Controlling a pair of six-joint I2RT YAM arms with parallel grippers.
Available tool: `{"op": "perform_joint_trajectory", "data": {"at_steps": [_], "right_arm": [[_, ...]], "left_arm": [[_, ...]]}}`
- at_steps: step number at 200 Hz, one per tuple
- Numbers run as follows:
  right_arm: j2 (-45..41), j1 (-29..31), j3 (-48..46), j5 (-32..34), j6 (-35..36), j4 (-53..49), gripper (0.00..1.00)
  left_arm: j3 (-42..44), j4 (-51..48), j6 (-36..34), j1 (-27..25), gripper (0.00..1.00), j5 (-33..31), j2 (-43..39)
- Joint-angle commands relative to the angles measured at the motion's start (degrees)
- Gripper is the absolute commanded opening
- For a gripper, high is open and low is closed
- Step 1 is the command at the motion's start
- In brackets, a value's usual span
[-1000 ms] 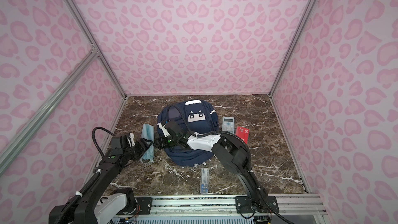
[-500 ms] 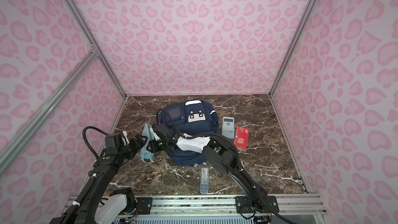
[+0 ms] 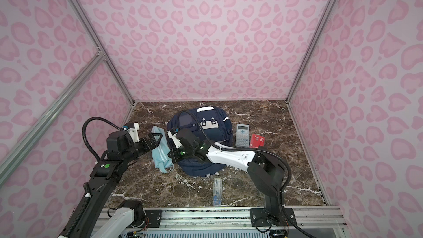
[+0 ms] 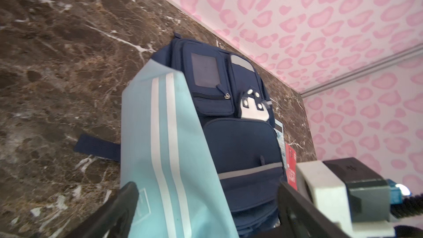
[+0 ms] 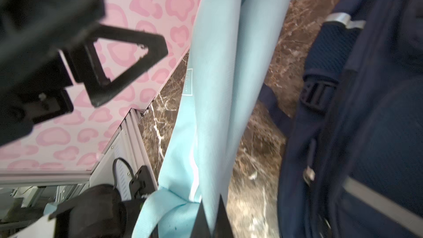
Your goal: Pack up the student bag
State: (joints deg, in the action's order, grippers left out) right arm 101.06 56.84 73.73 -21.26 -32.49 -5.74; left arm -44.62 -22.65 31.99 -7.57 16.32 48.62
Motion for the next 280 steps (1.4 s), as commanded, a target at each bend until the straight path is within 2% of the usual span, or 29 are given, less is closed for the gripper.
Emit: {"op": "perform_joint_trajectory", "data": {"at_steps": [1,31,49,68,79,89,118,144,163,177,189,200,204,212,216,270,280], "right_arm": [[-7.93,-2.36,-6.79,6.07,-0.64,-0.87,0.00],[-24.00,-7.06,-16.39,13.26,0.67,-7.62,0.00],[-31.64,-12.47,-20.50,16.13,0.87,-12.21,0.00],[-36.89,-21.23,-24.08,12.24,1.35,-15.54,0.00],[-38.52,-25.91,-25.34,9.30,1.70,-17.15,0.00],[-39.60,-28.98,-26.29,7.30,2.13,-17.97,0.00],[-42.81,-32.37,-28.62,5.51,2.71,-18.72,0.00],[-44.75,-32.93,-31.96,4.82,0.74,-16.85,0.00],[-44.50,-32.98,-35.54,1.39,-1.80,-12.25,0.00],[-43.80,-32.48,-36.83,0.19,-3.13,-9.76,0.00],[-43.26,-31.38,-37.51,-0.42,-4.32,-7.63,0.00],[-42.92,-30.17,-37.62,-0.53,-4.52,-6.69,0.00],[-42.91,-29.95,-37.43,-0.19,-4.45,-6.90,0.00],[-42.87,-29.68,-37.35,0.48,-4.51,-7.18,0.00],[-42.79,-29.61,-37.41,0.67,-4.62,-7.14,0.00],[-36.35,-27.46,-38.68,-2.66,-7.22,-0.27,0.00],[-36.03,-27.88,-39.18,-2.06,-7.78,0.45,0.00]], "left_arm": [[-1.74,-0.23,-2.77,-5.85,0.98,-4.88,1.82],[-4.35,2.24,-7.12,-14.95,1.00,-5.79,9.22],[-7.35,2.45,-10.82,-21.38,0.99,-6.54,16.51],[-11.56,1.43,-16.65,-29.13,0.97,-13.53,24.28],[-14.97,-0.90,-20.53,-33.17,0.96,-21.10,29.92],[-17.75,-2.29,-23.84,-36.18,0.95,-24.62,34.62],[-22.97,-3.54,-27.93,-39.96,0.94,-27.28,44.59],[-24.02,-1.60,-29.09,-40.26,0.90,-28.24,48.89],[-25.81,-1.35,-29.61,-40.31,0.87,-28.63,52.17],[-27.00,-1.68,-29.27,-40.28,0.79,-28.13,53.91],[-26.61,-1.09,-29.18,-40.31,0.58,-27.39,54.16],[-26.83,-1.82,-28.56,-40.32,0.47,-27.93,54.05],[-26.75,-1.87,-28.37,-40.31,0.38,-28.08,53.71],[-26.33,-1.84,-27.84,-40.32,0.11,-28.37,52.84],[-26.11,-1.76,-27.54,-40.29,0.04,-28.57,52.37],[-24.75,-1.92,-25.23,-39.69,0.03,-28.85,46.30],[-24.32,-3.30,-26.03,-39.72,0.08,-29.33,45.52]]}}
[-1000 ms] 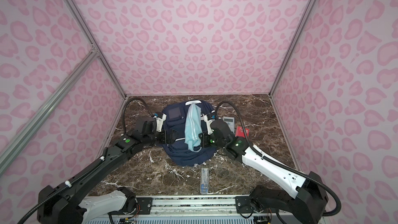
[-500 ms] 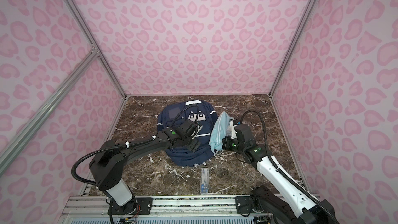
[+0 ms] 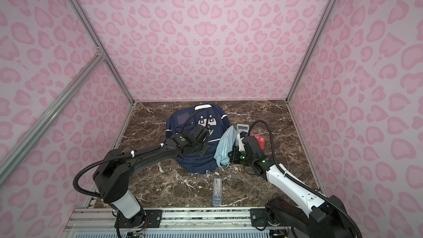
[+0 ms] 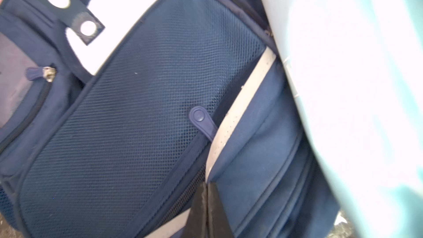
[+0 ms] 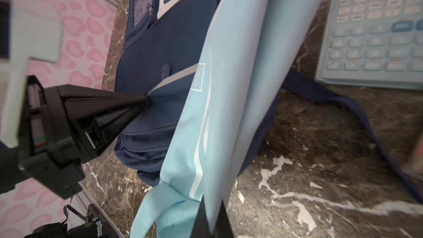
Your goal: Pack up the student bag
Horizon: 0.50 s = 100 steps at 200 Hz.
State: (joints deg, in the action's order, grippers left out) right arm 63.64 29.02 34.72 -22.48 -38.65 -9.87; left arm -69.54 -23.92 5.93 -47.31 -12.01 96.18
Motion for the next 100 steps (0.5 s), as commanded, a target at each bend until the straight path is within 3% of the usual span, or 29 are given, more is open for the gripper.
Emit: {"op": "perform_joint_trajectory", "data": {"at_steps": [1,12,26,38,63,87,100], "right_arm": [[1.35,-0.17,-0.26,-0.74,-1.69,4.59,0.00],[0.74,-0.98,-1.30,0.42,-2.28,4.96,0.00],[-0.15,-2.33,-2.08,1.18,-2.33,4.51,0.00],[-0.54,-2.95,-2.59,1.73,-2.33,4.39,0.00],[-0.43,-3.70,-2.62,1.22,-1.54,3.59,0.00],[-0.71,-3.70,-2.90,1.17,-1.35,3.82,0.00],[-0.71,-3.70,-2.90,0.66,-1.16,4.12,0.00]], "left_arm": [[0.70,-2.15,-0.05,-0.02,0.08,-1.13,-2.09],[2.38,-2.37,-1.35,-0.11,0.16,-0.96,-3.06],[4.52,-1.84,-2.47,-0.37,0.43,-0.91,-3.09],[4.66,-2.35,-3.43,-1.10,0.59,-1.64,-1.91],[5.79,0.04,-5.57,-3.45,0.77,-4.21,0.35],[3.37,-0.37,-4.99,-3.76,0.77,-8.75,4.63],[1.67,-0.92,-4.81,-3.67,0.58,-10.98,6.71]]}}
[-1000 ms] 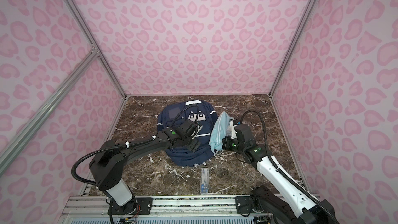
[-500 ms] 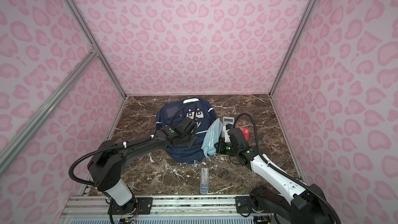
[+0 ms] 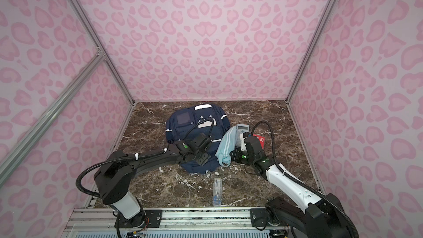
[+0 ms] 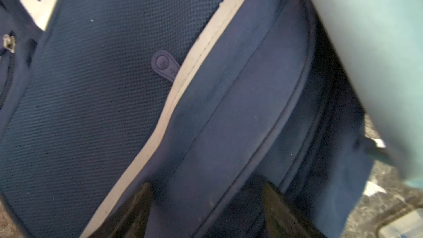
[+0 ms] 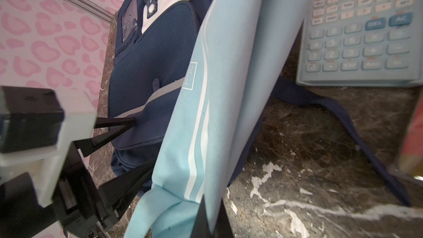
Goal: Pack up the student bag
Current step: 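Hold the bag opening with the left gripper while the right inserts the pencil case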
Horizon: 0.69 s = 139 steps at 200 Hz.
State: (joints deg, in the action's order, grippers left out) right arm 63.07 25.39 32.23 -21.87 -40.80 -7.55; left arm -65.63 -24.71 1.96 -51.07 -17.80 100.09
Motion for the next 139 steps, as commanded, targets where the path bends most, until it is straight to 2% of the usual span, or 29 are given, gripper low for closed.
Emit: {"op": "perform_joint_trajectory", "data": {"at_steps": [1,6,13,18,22,47,78,120,139], "right_arm": [[-0.09,-0.07,-0.41,0.02,0.98,1.82,0.00],[-0.05,-0.07,-0.46,-0.10,0.92,2.07,0.00],[-0.05,-0.05,-0.69,-0.48,0.74,2.48,0.00],[-0.13,0.01,-0.94,-0.81,0.46,3.02,0.00],[-0.29,0.13,-1.15,-0.89,0.19,3.38,0.00],[-0.93,1.78,-2.18,0.53,-1.20,4.49,0.00],[0.21,2.39,-3.42,1.01,-1.77,7.90,0.00],[3.56,6.15,0.11,-0.64,3.10,10.50,0.00],[7.74,7.98,1.42,-2.08,4.72,16.77,0.00]], "left_arm": [[-2.41,-0.23,-0.78,0.09,0.56,-5.20,2.94],[-3.02,-0.26,-0.61,0.09,0.46,-5.27,3.37],[-3.72,-0.45,-0.27,0.09,0.22,-4.71,3.61],[-4.16,-0.60,0.05,0.17,0.09,-3.98,3.57],[-4.42,-0.82,0.44,0.25,0.04,-3.42,3.39],[-5.29,-0.93,6.10,2.58,0.03,4.27,-0.48],[-5.48,-1.41,14.39,6.59,0.03,13.45,-9.19],[-8.52,-3.02,20.16,9.77,0.03,18.72,-15.63],[-9.12,-2.33,21.96,10.28,0.03,21.33,-16.19]]}}
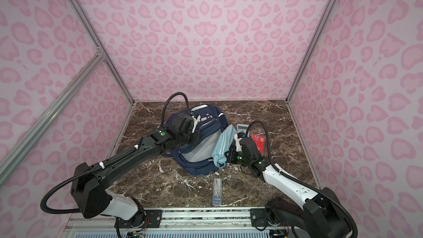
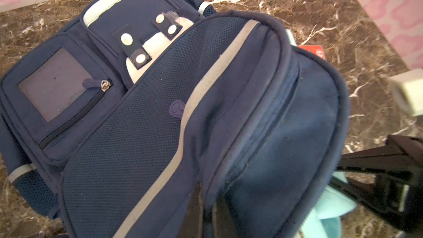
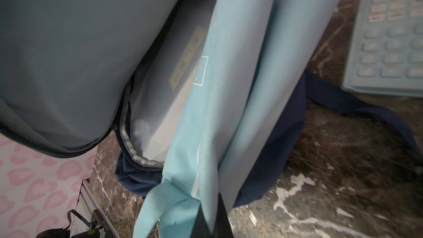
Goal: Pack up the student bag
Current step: 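Hold the bag opening with the left gripper while the right inserts the pencil case, then grasp the clear plastic pen box on the table with the right gripper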
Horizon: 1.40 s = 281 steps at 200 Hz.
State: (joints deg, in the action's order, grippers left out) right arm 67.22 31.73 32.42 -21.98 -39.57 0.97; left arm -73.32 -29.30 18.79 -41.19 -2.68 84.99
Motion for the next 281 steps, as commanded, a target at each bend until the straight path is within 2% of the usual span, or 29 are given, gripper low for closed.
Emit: {"op": "perform_joint_trajectory", "data": {"at_steps": [1,36,60,79,103,134,155,159,166,173,190,231,255,273,281], "right_arm": [[3.95,1.75,1.32,-2.13,3.61,8.74,0.00],[18.70,2.82,9.57,-6.80,2.86,19.59,0.00],[29.04,5.88,17.83,-5.54,3.37,22.48,0.00],[36.26,7.69,21.70,-4.60,-0.10,29.16,0.00],[44.01,10.10,26.53,-1.64,-4.99,35.78,0.00],[52.02,14.12,31.27,9.35,-9.43,42.75,0.00],[58.50,14.11,38.16,8.63,-14.34,45.77,0.00],[59.19,14.07,39.03,8.54,-14.91,45.65,0.06],[59.76,14.07,40.09,8.15,-15.30,44.98,0.24],[59.21,14.06,39.81,8.22,-14.92,43.68,0.37],[54.60,14.33,35.79,10.61,-11.95,39.44,0.57],[39.93,14.49,26.05,14.01,-4.33,24.27,0.73],[35.98,14.50,23.83,12.25,-1.48,16.63,0.74],[30.99,14.66,19.73,14.77,0.03,13.66,0.76],[28.10,14.96,18.02,16.65,1.31,11.42,0.90]], "left_arm": [[-1.41,2.29,5.26,0.49,0.03,6.24,-1.16],[-0.34,3.68,6.09,1.32,0.03,7.52,-2.33],[-0.37,3.90,6.04,2.58,0.03,8.22,-3.41],[-0.88,4.65,5.26,3.60,0.03,9.86,-4.49],[-0.69,5.85,6.02,5.80,0.03,13.22,-5.36],[-0.04,8.24,8.14,8.35,0.03,18.23,-6.59],[0.28,8.23,8.20,8.58,0.03,18.37,-7.36],[0.59,8.53,8.13,8.58,0.03,18.39,-7.45],[1.16,8.58,8.16,8.91,0.03,18.20,-7.49],[1.61,8.30,8.02,9.29,0.03,18.06,-7.40],[3.91,8.93,8.27,10.52,0.03,17.68,-7.38],[9.47,11.87,8.85,11.65,0.03,14.19,-7.43],[10.25,12.47,8.92,11.66,0.03,14.41,-6.77],[10.98,12.69,8.90,11.67,0.03,13.01,-6.94],[11.32,12.44,8.81,11.66,0.03,12.17,-6.91]]}}
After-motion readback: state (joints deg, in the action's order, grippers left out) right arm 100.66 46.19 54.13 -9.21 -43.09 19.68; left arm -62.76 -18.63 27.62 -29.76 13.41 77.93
